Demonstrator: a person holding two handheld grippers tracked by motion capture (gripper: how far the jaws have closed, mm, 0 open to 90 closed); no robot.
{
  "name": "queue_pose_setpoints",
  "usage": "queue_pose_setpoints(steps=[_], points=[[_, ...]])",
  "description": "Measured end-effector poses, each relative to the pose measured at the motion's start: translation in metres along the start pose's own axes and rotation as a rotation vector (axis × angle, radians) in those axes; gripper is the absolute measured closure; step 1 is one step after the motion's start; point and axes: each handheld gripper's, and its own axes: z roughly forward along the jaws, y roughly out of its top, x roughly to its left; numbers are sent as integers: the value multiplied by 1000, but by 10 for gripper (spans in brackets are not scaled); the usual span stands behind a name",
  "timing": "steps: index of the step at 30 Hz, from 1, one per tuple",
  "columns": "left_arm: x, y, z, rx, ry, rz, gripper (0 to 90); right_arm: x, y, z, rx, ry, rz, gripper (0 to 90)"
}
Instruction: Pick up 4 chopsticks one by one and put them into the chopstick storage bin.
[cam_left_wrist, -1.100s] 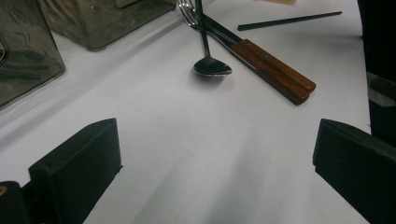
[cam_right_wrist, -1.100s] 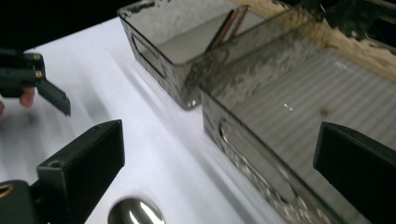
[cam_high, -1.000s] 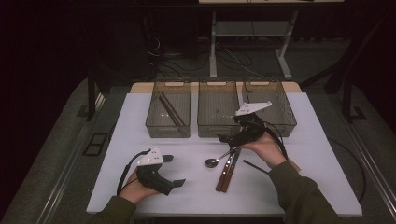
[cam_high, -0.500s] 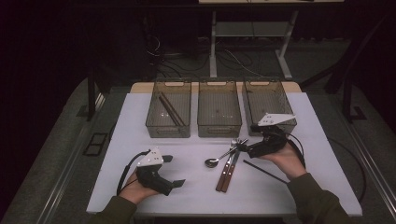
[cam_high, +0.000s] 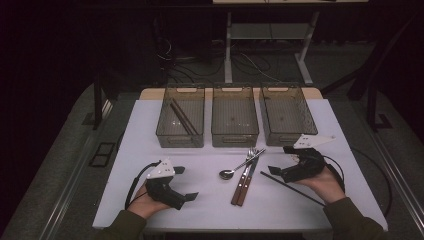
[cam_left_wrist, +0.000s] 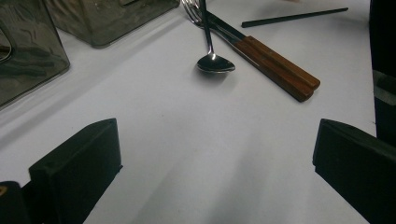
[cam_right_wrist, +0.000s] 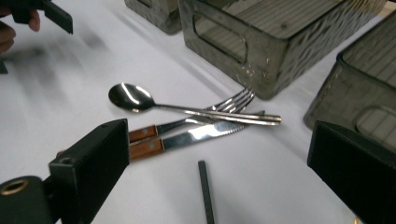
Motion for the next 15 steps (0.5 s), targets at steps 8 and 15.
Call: queue_pose_setpoints(steps=[8, 15], points=[[0, 0, 0, 1, -1, -2, 0, -3, -18, -17, 7, -8, 13, 107], [0, 0, 0, 5, -1, 0, 0, -8, -33, -30, 12, -12, 25, 151]])
